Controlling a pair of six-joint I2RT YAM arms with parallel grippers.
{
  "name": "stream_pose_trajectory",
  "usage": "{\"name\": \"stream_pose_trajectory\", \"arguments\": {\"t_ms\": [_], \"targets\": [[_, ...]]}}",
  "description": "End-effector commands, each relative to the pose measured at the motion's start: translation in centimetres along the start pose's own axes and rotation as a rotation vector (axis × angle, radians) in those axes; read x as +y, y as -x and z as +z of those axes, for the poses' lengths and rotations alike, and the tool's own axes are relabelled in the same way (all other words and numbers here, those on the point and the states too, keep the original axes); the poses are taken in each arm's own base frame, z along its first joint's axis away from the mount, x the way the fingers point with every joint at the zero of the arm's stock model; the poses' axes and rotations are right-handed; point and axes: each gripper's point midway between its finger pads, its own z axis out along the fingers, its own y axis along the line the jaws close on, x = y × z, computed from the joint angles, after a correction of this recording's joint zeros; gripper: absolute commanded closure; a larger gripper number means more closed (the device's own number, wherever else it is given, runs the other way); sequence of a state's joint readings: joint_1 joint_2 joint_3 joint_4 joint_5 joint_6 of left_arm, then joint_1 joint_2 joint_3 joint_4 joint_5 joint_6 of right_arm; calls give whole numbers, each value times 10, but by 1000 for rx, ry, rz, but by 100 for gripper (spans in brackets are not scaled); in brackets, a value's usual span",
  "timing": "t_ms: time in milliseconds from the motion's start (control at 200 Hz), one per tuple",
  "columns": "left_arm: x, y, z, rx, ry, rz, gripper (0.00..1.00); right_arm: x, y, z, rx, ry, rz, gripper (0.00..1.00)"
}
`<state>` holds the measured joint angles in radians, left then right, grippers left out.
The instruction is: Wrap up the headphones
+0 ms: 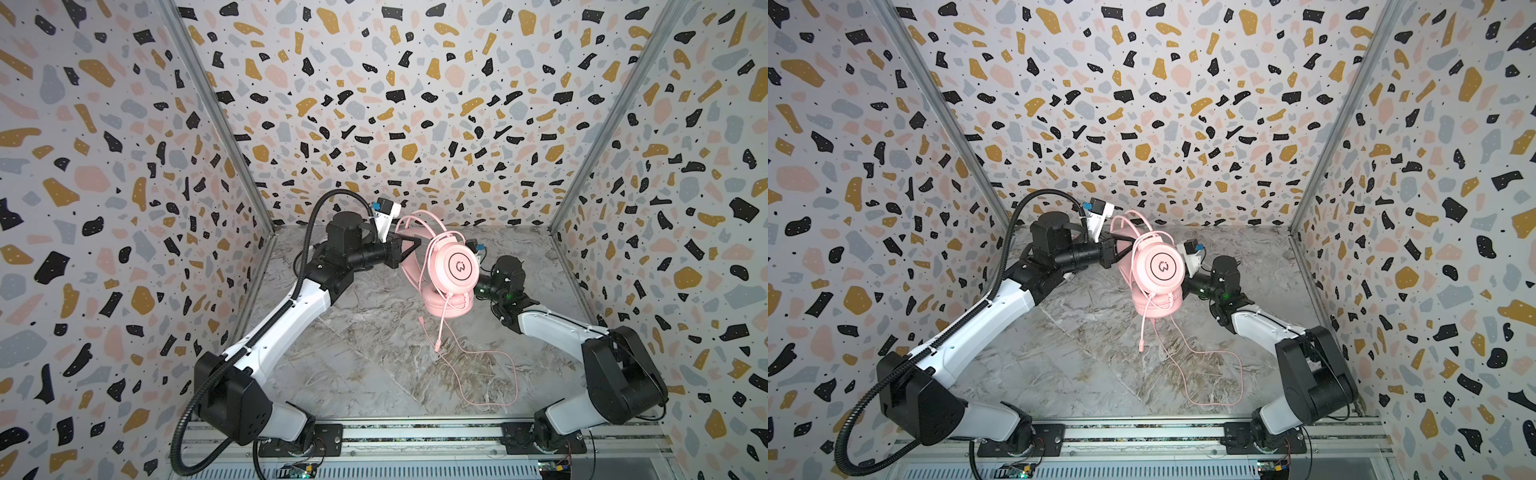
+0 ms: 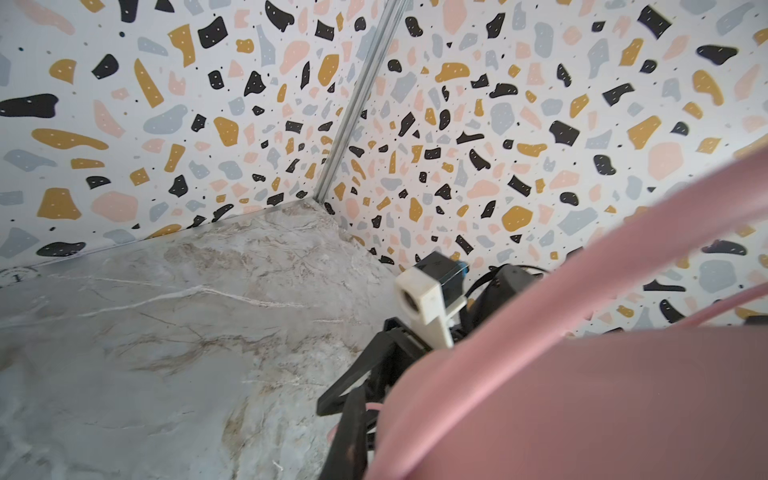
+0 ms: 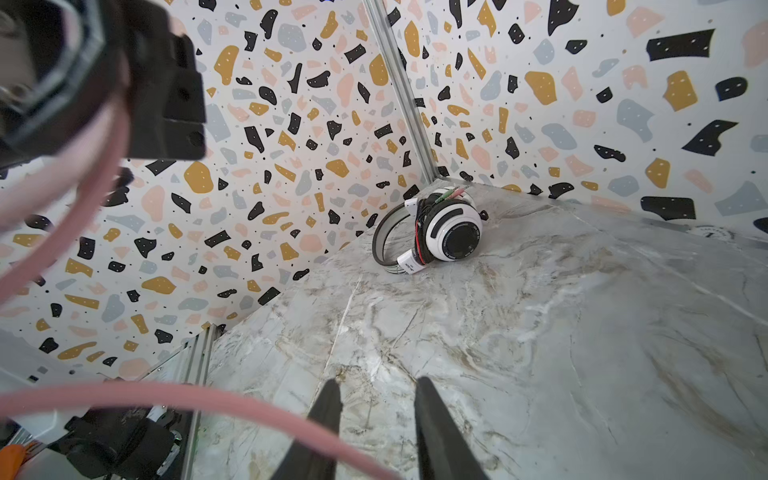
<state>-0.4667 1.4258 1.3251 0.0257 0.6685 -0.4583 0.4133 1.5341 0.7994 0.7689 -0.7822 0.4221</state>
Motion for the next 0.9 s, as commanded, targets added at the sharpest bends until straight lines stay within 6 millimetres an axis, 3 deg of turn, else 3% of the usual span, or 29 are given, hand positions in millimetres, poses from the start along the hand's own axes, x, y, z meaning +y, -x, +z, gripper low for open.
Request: {"name": "stream_pose_trajectory", "arguments": {"t_ms": [0,165,355,551,756,896], "targets": [[-54,56,-19,-151,-152,-12,100,7,-6,8,-20,68,29,65],[-61,72,-25,-172,-127,-5,100,-5,-26,22,13,81,73,65],[-55,81,-24,-201,-89,-15,100,-12,-44,31,36,87,106,68],[-24,92,-26,-262,-18,-105,100,-18,-53,34,55,64,135,91],[16,113,-51,-398,59,-183,100,-17,-68,32,70,8,129,94],[39,109,-57,-399,151,-205,100,-16,-76,32,87,-3,135,94]]}}
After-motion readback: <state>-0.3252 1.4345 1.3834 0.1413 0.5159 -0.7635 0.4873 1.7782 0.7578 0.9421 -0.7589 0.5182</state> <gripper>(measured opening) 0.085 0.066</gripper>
